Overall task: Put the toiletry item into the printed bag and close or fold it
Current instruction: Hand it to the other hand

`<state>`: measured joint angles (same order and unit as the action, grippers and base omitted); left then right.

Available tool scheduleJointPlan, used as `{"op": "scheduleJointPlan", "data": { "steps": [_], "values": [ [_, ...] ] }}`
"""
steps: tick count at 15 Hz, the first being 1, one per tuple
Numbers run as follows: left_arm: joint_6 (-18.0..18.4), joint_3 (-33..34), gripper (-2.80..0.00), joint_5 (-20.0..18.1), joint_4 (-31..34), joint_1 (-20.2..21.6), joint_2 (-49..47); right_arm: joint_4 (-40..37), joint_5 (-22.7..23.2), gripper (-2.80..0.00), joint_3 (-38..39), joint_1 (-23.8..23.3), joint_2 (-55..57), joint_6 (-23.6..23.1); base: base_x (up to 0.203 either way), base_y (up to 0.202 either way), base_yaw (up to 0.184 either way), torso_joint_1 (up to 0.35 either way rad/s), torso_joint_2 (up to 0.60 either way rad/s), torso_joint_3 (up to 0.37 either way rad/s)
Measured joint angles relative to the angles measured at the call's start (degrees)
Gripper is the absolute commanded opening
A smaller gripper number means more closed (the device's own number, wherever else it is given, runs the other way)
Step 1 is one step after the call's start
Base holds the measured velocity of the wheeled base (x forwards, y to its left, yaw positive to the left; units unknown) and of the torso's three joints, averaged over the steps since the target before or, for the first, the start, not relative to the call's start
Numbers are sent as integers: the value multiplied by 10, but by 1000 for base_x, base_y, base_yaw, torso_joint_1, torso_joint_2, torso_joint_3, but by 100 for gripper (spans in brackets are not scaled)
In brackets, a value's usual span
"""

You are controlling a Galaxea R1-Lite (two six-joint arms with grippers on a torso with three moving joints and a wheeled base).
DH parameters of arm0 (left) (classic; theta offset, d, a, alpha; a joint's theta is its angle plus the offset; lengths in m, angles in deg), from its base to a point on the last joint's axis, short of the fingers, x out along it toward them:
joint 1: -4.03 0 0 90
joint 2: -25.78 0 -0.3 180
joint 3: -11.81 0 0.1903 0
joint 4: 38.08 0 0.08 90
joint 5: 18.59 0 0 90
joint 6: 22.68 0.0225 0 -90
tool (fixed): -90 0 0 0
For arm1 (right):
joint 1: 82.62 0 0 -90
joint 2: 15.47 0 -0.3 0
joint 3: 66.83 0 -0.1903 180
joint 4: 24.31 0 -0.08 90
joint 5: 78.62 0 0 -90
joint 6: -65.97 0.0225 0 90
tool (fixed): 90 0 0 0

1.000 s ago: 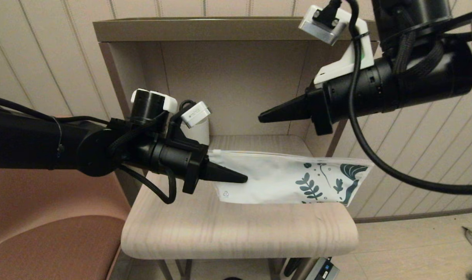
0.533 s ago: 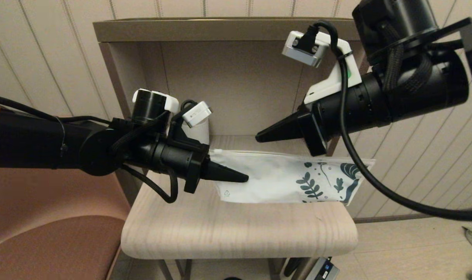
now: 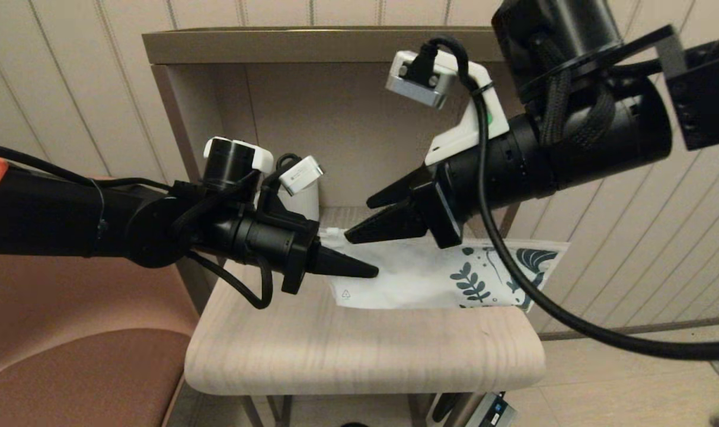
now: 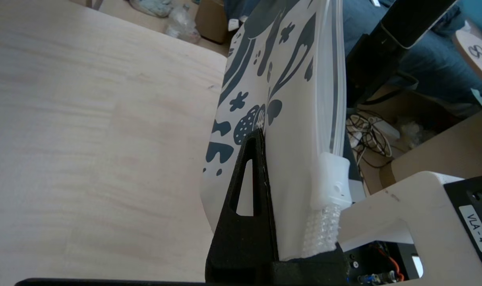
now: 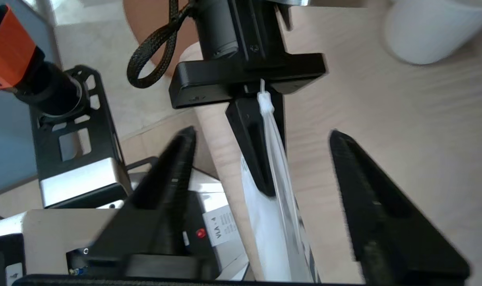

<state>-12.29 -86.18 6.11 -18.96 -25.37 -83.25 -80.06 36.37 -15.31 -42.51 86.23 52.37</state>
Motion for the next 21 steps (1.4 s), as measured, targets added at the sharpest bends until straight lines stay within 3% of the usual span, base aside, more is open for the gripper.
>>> {"op": "scheduleJointPlan", "data": {
  "steps": [10,14,21],
  "values": [
    [1,13,-280,-5,0,0,4,5,73,0,-10,-2,42,3,0,0,0,0,0,0],
    [1,24,-280,-10,-1,0,10,1,145,0,-17,-16,52,-1,0,0,0,0,0,0],
    [4,25,-280,-12,-1,0,14,0,160,0,-12,-30,60,-14,0,0,0,0,0,0]
  ]
}}
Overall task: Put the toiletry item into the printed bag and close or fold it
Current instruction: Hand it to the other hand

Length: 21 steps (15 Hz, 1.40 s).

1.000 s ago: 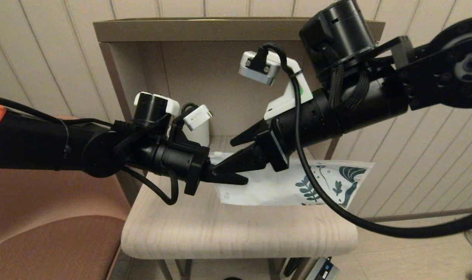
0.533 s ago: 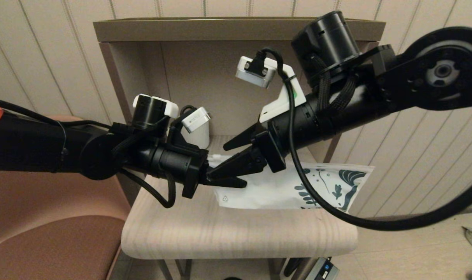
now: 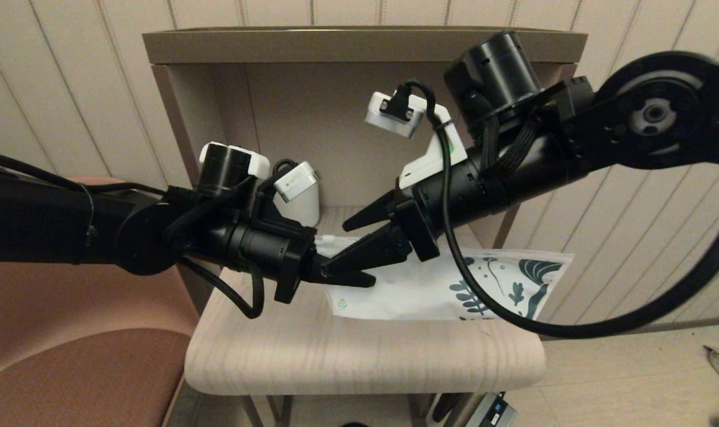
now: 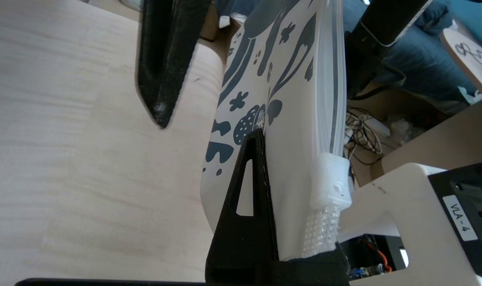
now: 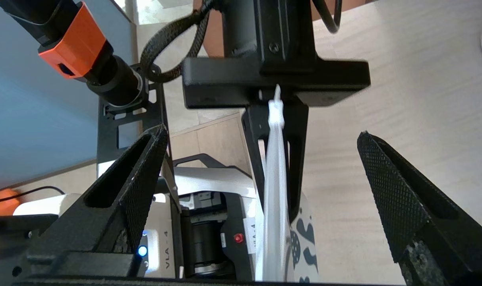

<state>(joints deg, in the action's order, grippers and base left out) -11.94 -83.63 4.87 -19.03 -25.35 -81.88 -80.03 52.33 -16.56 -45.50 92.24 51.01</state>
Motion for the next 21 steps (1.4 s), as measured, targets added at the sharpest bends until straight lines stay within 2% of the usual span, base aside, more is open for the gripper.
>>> {"op": "scheduleJointPlan", "data": {
  "steps": [5,6,21],
  "values": [
    [0,-1,-280,0,0,0,0,-1,6,0,-3,-1,4,0,0,0,0,0,0,0],
    [0,-2,-280,0,0,0,0,-1,5,-280,-4,-1,4,0,0,0,0,0,0,0],
    [0,-4,-280,0,-1,0,0,-2,16,-280,2,0,2,1,0,0,0,0,0,0]
  ]
}}
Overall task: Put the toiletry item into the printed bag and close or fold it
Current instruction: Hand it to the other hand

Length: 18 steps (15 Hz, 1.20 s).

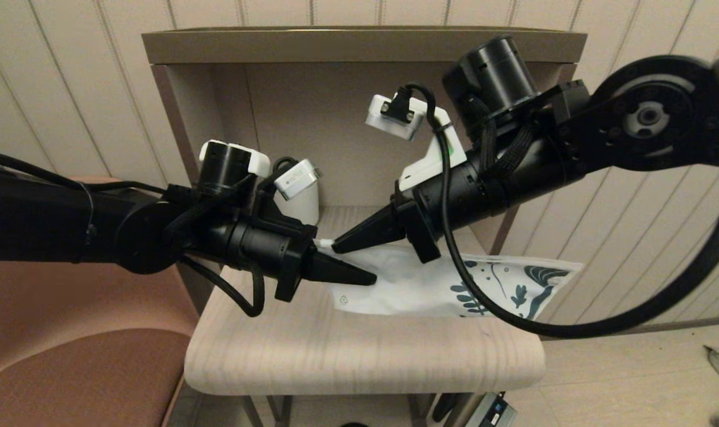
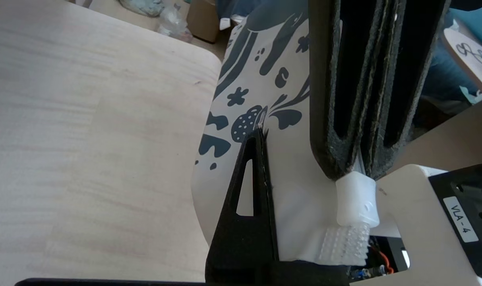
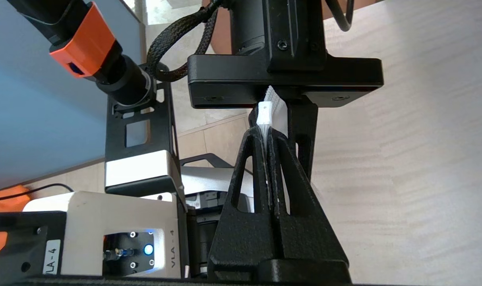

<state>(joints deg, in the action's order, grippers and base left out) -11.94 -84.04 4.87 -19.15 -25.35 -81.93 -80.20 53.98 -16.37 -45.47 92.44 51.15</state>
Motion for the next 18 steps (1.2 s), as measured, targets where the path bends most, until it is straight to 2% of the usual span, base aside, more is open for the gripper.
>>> {"op": "scheduleJointPlan", "data": {
  "steps": [5,6,18],
  "values": [
    [1,4,-280,0,-1,0,-1,0,2,-280,0,0,1,3,0,0,0,0,0,0],
    [1,4,-280,0,-1,0,-1,0,1,0,0,0,0,3,0,0,0,0,0,0],
    [-4,3,-280,-1,-1,0,-1,0,6,0,-2,3,1,6,0,0,0,0,0,0]
  ]
}}
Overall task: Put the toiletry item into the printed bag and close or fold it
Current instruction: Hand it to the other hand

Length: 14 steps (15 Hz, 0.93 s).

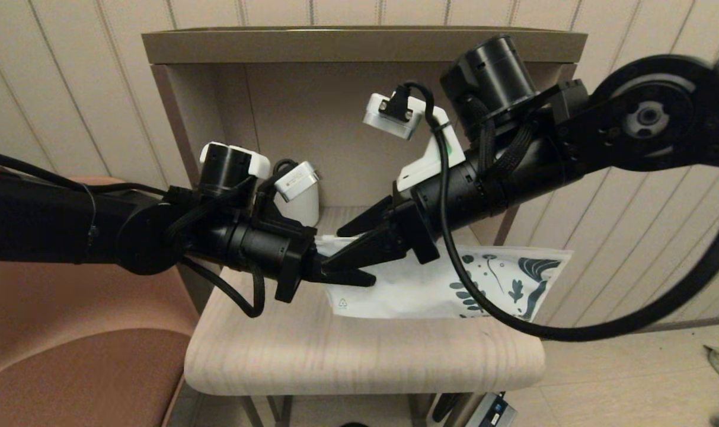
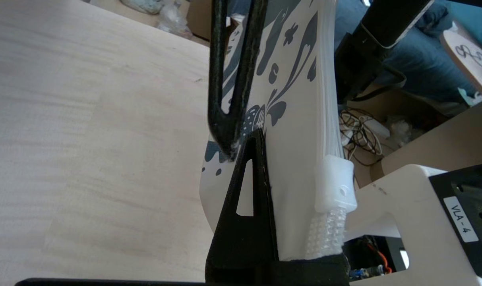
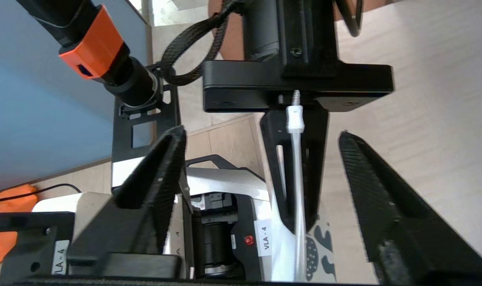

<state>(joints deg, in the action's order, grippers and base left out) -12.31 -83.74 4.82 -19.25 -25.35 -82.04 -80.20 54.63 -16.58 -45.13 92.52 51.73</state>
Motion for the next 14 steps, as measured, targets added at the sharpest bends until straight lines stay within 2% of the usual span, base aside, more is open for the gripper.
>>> {"op": "scheduleJointPlan", "data": {
  "steps": [10,14],
  "values": [
    [-7,-1,-280,-1,0,0,2,1,17,0,-4,0,6,1,0,0,0,0,0,0],
    [-7,-1,-280,-1,0,0,2,4,37,0,-5,-1,9,1,0,0,0,0,0,0]
  ]
}}
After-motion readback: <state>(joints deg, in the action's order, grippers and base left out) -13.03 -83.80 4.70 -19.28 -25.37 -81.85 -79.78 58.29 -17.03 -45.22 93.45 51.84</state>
